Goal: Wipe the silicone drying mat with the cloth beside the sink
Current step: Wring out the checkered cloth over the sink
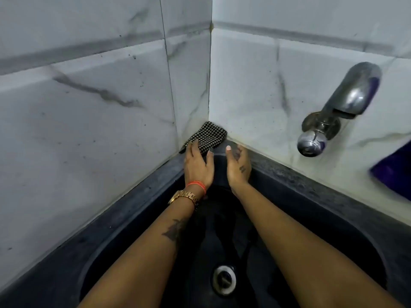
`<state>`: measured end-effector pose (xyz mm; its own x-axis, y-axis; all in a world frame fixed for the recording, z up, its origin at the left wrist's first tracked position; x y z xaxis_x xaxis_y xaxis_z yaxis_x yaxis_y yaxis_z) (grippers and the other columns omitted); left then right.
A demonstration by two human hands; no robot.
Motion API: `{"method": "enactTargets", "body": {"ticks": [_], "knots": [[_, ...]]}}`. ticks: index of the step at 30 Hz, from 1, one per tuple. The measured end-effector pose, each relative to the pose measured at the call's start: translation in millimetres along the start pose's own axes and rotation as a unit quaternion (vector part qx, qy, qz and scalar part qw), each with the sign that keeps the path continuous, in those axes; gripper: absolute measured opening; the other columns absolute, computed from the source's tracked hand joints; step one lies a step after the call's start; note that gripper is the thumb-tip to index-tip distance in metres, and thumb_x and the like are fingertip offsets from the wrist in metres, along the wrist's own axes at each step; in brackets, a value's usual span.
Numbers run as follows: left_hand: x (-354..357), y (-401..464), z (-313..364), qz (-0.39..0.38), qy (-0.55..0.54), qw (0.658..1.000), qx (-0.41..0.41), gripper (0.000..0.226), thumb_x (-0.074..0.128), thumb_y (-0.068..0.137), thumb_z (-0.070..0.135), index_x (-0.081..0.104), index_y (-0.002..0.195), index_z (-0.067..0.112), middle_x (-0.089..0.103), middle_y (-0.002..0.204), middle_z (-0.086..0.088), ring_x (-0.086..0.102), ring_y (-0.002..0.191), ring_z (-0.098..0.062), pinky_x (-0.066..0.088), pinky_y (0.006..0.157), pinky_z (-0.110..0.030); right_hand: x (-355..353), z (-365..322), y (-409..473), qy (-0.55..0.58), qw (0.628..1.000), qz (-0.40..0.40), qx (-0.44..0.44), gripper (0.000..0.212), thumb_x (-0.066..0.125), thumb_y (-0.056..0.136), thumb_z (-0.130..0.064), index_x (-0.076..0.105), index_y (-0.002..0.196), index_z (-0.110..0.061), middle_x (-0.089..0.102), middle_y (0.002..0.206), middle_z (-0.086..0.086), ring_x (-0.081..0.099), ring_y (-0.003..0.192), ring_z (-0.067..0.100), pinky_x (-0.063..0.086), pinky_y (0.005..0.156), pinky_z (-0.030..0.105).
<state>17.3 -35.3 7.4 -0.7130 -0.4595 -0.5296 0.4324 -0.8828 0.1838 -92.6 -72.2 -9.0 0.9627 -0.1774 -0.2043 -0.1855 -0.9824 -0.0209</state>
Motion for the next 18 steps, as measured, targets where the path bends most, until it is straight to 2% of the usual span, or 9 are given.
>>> {"method": "enactTargets", "body": {"ticks": [6,10,14,16,18], "knots": [[15.2,31.3,-14.9,0.014,-0.024,0.999,-0.022,0.057,0.044,0.095,0.025,0.021,0.144,0.006,0.019,0.152,-0.018,0.021,0.139,-0.030,0.017,0.114,-0.034,32.0,1.6,39.8,-0.037,0.999,0.009,0.014,0.047,0.061,0.088,-0.025,0.047,0.128,-0.007,0.054,0.126,0.012,0.054,0.114,0.026,0.044,0.096,0.032],[20.5,42.0,-22.9,0.052,-0.015,0.998,-0.022,0.052,0.044,0.095,0.022,0.028,0.141,0.004,0.028,0.149,-0.019,0.025,0.137,-0.031,0.016,0.113,-0.035,53.0,-3.5,59.1,-0.010,0.999,0.014,0.027,0.043,0.068,0.082,-0.020,0.054,0.119,-0.003,0.062,0.116,0.013,0.061,0.103,0.028,0.051,0.091,0.039],[23.0,41.7,-25.8,0.067,-0.021,0.997,-0.036,0.046,0.041,0.097,0.025,0.036,0.138,0.004,0.032,0.146,-0.018,0.026,0.135,-0.029,0.015,0.110,-0.029,66.1,-7.2,71.2,-0.065,0.996,0.009,0.056,0.048,0.078,0.072,-0.018,0.058,0.113,-0.003,0.064,0.112,0.013,0.064,0.098,0.026,0.054,0.077,0.026],[23.5,42.0,-25.0,0.062,-0.030,0.997,-0.045,0.046,0.041,0.097,0.027,0.039,0.136,0.005,0.036,0.144,-0.019,0.028,0.134,-0.029,0.016,0.110,-0.030,66.2,-7.3,74.0,-0.056,0.994,0.004,0.090,0.038,0.072,0.073,-0.011,0.061,0.109,-0.003,0.066,0.108,0.014,0.065,0.091,0.024,0.050,0.067,0.021],[22.5,43.2,-22.3,0.062,-0.041,0.996,-0.059,0.045,0.041,0.097,0.029,0.041,0.136,0.006,0.041,0.141,-0.019,0.031,0.133,-0.030,0.019,0.112,-0.033,66.2,-10.2,72.9,-0.031,0.994,-0.003,0.101,0.030,0.068,0.074,-0.007,0.064,0.103,-0.003,0.068,0.104,0.014,0.064,0.084,0.022,0.051,0.068,0.021]]}}
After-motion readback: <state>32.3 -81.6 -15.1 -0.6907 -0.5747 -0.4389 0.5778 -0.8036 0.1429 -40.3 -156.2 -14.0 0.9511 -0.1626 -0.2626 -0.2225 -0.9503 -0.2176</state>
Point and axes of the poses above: each hand's wrist, its own y-axis towards the middle knuckle, its own x-axis out of the palm, z = x × y, the point moved 4 cm from there along y, towards the middle knuckle
